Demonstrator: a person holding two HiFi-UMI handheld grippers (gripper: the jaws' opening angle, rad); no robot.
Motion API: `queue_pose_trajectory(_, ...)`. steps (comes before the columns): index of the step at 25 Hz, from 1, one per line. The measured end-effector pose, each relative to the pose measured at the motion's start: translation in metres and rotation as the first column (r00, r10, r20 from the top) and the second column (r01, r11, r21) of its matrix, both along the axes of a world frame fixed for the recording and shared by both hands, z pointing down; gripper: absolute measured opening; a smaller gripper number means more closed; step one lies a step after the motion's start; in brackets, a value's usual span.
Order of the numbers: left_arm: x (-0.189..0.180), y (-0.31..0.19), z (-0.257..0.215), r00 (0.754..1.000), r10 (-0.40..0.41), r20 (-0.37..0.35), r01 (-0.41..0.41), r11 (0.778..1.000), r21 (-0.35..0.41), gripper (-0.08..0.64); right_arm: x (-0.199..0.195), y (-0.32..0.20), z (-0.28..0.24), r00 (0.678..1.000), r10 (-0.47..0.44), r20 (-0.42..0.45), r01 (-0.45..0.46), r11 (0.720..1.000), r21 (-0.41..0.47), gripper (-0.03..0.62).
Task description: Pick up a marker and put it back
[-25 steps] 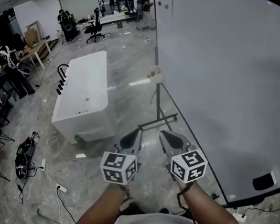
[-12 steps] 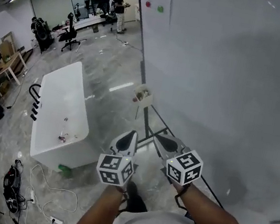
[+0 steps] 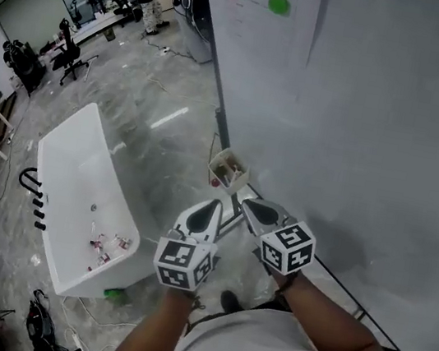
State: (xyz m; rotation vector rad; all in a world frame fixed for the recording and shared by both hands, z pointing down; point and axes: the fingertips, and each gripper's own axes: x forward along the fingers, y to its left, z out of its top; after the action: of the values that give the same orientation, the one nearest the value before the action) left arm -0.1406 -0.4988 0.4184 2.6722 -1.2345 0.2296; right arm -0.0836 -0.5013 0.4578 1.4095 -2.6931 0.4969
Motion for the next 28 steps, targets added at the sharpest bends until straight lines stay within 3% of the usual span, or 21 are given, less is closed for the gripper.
queue_pose_trajectory(5,-0.002,-0.041,0.011,0.999,0.025,-0.029,-0.027,0.997,-0.067,0.005,0.002,-0.056,0.034,1.0,0.022,0.002,-0.022,0.995,-0.101,0.011)
queue_pose_trajectory(10,-0.006,-0.084,0.051,0.999,0.007,-0.049,-0.014,0.991,-0.132,0.005,0.011,-0.114,0.097,0.997,0.074,0.035,-0.065,0.976,-0.208,0.1)
queue_pose_trajectory(14,-0.02,-0.113,0.093,0.998,-0.013,-0.063,0.001,0.983,-0.182,0.005,0.005,-0.155,0.137,0.995,0.09,0.053,-0.074,0.966,-0.248,0.12)
queue_pose_trajectory(18,-0.031,-0.126,0.125,0.996,-0.027,-0.085,0.007,0.974,-0.229,0.005,0.0,-0.177,0.16,0.995,0.09,0.052,-0.073,0.963,-0.26,0.12)
queue_pose_trajectory(26,-0.041,-0.139,0.131,0.996,-0.037,-0.078,0.02,0.978,-0.208,0.005,-0.001,-0.193,0.162,0.995,0.101,-0.002,-0.099,0.969,-0.227,0.12)
queue_pose_trajectory(28,-0.042,-0.137,0.126,0.996,-0.035,-0.079,0.019,0.979,-0.205,0.005,-0.005,-0.197,0.158,0.995,0.096,-0.023,-0.098,0.969,-0.226,0.077)
